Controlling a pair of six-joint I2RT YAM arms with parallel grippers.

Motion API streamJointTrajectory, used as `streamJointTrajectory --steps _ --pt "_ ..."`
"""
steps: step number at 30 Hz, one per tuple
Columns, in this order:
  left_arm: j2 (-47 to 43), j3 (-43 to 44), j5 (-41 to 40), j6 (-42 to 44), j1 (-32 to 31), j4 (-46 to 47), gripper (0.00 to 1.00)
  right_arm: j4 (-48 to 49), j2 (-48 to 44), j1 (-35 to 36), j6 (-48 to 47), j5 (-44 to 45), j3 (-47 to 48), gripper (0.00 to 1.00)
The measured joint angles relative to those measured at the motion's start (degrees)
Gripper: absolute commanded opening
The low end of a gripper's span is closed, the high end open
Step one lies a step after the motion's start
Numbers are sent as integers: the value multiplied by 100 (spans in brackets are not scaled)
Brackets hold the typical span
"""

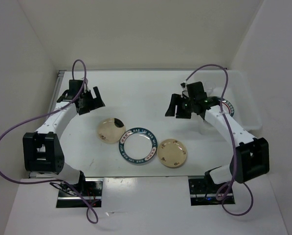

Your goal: Place the mixed dishes into the plastic bin

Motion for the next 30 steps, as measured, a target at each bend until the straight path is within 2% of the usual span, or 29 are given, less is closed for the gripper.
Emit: streamJointTrajectory --steps 11,14,15,21,22,25,30 --pt "-98 -164 15 -13 -2 33 100 136 1871 560 -780 -1040 240 71" --pt "-98 -236 15 -11 -2 52 100 140 2199 562 -949 -1266 369 68" --pt "-98 -251 15 -11 -2 50 100 146 2304 562 -1005 -1342 439 64" --pt "-105 -297 22 -11 15 120 100 282 3217 570 -1314 -2020 949 64" --pt "-107 -299 22 -13 17 131 100 293 3353 577 -1349 -2100 977 62" --pt "-138 -317 33 -11 17 160 100 275 3630 595 -1390 -2393 1005 60" --pt "-192 -361 52 -11 20 173 100 282 3679 664 -1480 -2559 1038 52"
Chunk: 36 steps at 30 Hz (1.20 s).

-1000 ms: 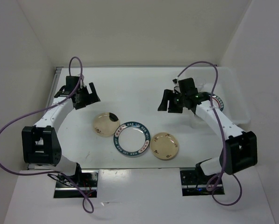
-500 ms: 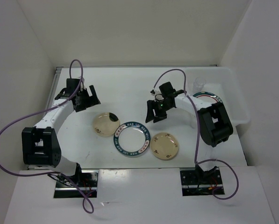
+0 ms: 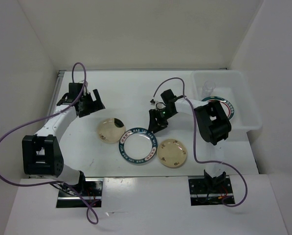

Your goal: Place the mixed dishes into the plastic bin

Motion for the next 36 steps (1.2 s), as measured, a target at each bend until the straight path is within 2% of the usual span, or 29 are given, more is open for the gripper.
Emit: streamJointTrajectory --steps 5,9,10,13,17,22,36 --pt "-42 -39 2 0 0 26 100 4 66 188 -50 -151 -2 46" --pt "-42 -74 2 0 0 31 100 22 103 424 -70 -221 -74 34" --pt "-42 -81 2 0 0 39 100 37 107 474 -68 -236 -107 21" --pt "-44 -107 2 0 0 46 100 57 136 553 -83 -302 -205 0" --pt "-83 -151 2 -2 0 42 100 50 140 577 -85 -365 -188 0" --pt "-170 -175 4 0 0 46 100 -79 -63 577 -39 -17 -31 0" --pt "-203 -273 4 2 0 50 100 -470 -1744 560 164 1589 155 0"
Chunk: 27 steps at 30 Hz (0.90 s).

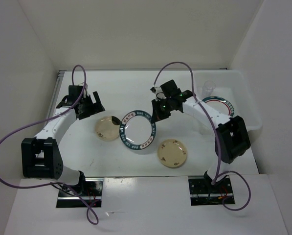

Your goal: Place the mixed dishes into the plastic bin

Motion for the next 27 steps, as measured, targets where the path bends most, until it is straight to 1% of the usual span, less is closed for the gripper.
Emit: streamJointTrajectory --steps 4,6,9,12,15,17,19,21,27 --pt "-15 0 15 0 0 2 100 -208 -566 -168 256 638 142 0" --pt "-24 0 22 0 0 2 100 -297 -876 -389 442 1062 297 0" --pt "-35 -4 46 0 0 20 100 -367 -1366 -901 730 1832 627 0" --pt "-44 -24 94 0 0 46 100 -337 -1982 -1709 1062 2581 778 0" --pt "-52 -42 146 0 0 57 100 -337 -2518 -2793 1355 3101 780 0" --pt "-52 -46 177 0 0 74 100 -341 -2726 -3545 1513 3388 763 0" --pt "-52 -50 199 0 0 85 100 -343 -2813 -4057 1648 3718 695 0" --pt "-52 -50 221 0 0 87 100 -382 -2833 -4271 1779 4011 553 0" --pt "-50 -50 304 0 0 114 100 -761 -2505 -4297 2133 4498 254 0"
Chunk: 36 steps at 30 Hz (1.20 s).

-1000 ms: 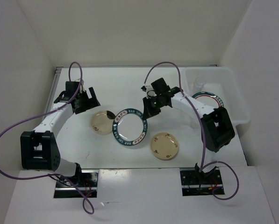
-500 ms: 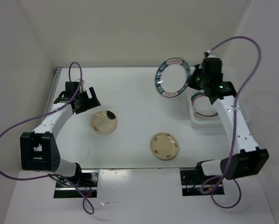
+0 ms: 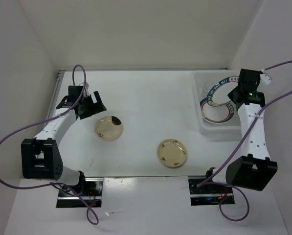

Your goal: Place the mixed dishes into the plastic bin

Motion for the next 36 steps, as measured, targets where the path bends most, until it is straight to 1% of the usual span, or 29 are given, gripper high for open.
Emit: streamJointTrajectory --steps 7,12,16,23,24,27,31,34,36 --pt "70 -2 61 0 0 61 100 -225 245 -264 243 564 -280 0" --pt "164 -4 116 0 0 70 100 -190 426 -337 289 761 -612 0" --pt "179 -4 138 0 0 83 100 -85 719 -339 369 699 -935 0" --pt "181 -4 144 0 0 98 100 398 1016 -385 487 393 -997 0" --pt "181 -4 142 0 0 98 100 487 1060 -387 511 348 -1021 2" --pt "181 -4 142 0 0 101 100 704 1169 -387 579 304 -1130 13" --pt "181 -4 144 0 0 98 100 791 1325 -391 612 389 -1384 24" --pt "181 -4 144 0 0 101 100 774 1556 -411 625 415 -1486 27" --pt "181 -4 144 0 0 101 100 765 1668 -411 603 439 -1488 27"
